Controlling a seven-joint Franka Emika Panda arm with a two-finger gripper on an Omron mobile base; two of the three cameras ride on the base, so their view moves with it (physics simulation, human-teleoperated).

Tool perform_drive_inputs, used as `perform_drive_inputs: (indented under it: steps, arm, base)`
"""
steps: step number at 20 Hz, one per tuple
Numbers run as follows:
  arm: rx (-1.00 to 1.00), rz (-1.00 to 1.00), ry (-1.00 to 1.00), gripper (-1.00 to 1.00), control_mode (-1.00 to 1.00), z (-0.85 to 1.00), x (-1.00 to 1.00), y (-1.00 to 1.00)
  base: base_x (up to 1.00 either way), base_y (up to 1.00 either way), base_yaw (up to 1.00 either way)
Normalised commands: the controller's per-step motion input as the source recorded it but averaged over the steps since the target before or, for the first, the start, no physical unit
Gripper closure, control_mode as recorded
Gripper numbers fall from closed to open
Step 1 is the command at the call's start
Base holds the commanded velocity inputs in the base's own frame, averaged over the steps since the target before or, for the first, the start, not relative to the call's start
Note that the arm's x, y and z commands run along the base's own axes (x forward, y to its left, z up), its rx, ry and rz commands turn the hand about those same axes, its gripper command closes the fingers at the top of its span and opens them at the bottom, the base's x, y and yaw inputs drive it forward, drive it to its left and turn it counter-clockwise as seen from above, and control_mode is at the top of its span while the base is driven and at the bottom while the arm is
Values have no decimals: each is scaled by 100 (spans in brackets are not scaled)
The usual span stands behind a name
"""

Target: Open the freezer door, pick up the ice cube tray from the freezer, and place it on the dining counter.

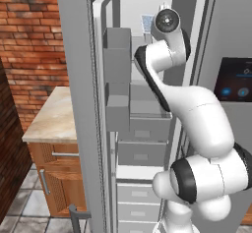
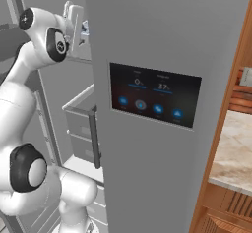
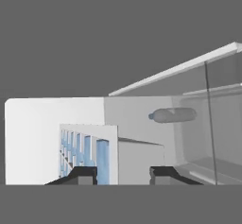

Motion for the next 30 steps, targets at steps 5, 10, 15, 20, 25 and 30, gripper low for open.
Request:
perform_drive_inputs:
  steps: [5, 10, 15, 20, 25, 30]
  arm:
    - [-2, 0, -2, 100, -100, -1, -66, 8]
    - [0, 0, 0, 100, -100, 0, -83, 10]
    - [0, 0, 0, 100, -100, 0, -100, 0]
    - [0, 0, 0, 100, -100, 0, -100, 0]
    - [0, 1, 1, 100, -100, 0, -100, 0]
    - [0, 4, 1, 100, -100, 0, -100, 0]
  base:
    - [0, 0, 0]
    - [0, 0, 0]
    - [0, 0, 0]
    - [0, 0, 0]
    - [0, 0, 0]
    - [0, 0, 0]
